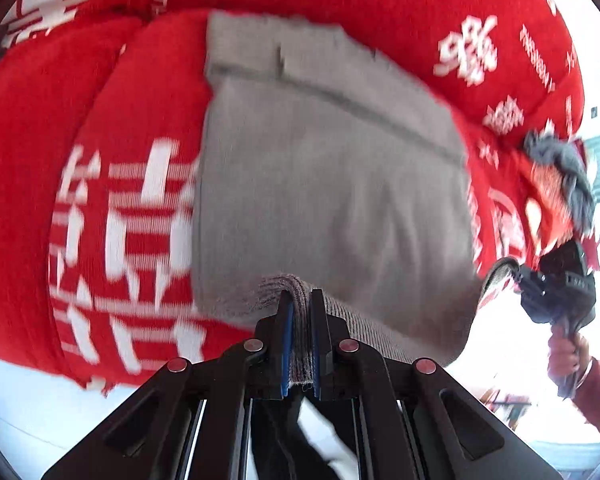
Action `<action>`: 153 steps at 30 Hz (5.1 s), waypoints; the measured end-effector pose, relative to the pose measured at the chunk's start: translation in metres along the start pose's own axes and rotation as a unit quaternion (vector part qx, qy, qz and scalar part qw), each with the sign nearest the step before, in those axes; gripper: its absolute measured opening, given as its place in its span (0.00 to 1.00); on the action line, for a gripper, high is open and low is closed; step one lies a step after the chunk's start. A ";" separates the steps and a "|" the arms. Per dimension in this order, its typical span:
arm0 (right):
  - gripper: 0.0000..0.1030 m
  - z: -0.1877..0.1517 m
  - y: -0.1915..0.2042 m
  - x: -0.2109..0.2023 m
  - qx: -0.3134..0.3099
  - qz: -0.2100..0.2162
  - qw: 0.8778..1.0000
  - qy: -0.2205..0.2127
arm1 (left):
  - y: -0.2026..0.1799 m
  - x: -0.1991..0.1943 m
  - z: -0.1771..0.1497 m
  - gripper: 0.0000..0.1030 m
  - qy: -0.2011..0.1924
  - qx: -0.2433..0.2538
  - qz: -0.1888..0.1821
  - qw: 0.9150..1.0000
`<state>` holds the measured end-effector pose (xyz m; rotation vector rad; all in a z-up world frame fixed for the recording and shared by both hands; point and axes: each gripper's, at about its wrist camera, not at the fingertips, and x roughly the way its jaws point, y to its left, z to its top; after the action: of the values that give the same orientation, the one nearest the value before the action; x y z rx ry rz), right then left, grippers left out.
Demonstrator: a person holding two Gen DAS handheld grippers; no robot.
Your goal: Fold small clothes
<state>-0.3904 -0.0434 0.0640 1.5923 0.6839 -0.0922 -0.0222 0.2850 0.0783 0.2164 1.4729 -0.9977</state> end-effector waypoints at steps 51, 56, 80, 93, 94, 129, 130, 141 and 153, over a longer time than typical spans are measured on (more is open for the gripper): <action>0.47 0.325 0.085 0.107 -0.174 -0.287 0.941 -0.036 | -0.011 0.117 0.330 0.95 -0.043 0.045 0.212 0.975; 0.45 0.326 0.080 0.138 -0.217 -0.345 0.913 -0.005 | -0.003 0.162 0.347 0.52 -0.002 0.024 0.218 0.976; 0.16 0.297 0.084 0.081 -0.203 -0.321 0.924 -0.051 | -0.003 0.075 0.275 0.60 -0.050 -0.001 0.232 0.971; 0.09 0.193 0.036 0.117 -0.235 -0.343 0.908 0.058 | -0.006 0.107 0.152 0.60 0.016 -0.012 0.175 0.984; 0.09 0.189 0.034 0.110 -0.245 -0.341 0.906 0.053 | -0.005 0.104 0.148 0.60 0.014 -0.009 0.173 0.985; 0.51 0.064 0.034 0.268 0.081 -0.078 0.993 -0.036 | 0.057 0.075 0.166 0.55 0.061 0.059 0.020 0.996; 0.51 0.065 0.030 0.272 0.096 -0.072 0.992 -0.045 | 0.058 0.077 0.169 0.37 0.065 0.062 0.009 0.996; 0.07 0.068 0.060 0.281 0.031 -0.128 0.990 -0.050 | 0.073 0.061 0.161 0.08 0.064 0.081 -0.015 0.995; 0.10 0.044 0.081 0.297 -0.069 -0.245 0.966 0.037 | 0.092 0.048 0.142 0.08 0.049 0.049 0.019 0.997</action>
<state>-0.0953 0.0263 -0.0046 1.2709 1.1093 -0.3429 0.1311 0.2245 0.0185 0.3679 1.5044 -1.0424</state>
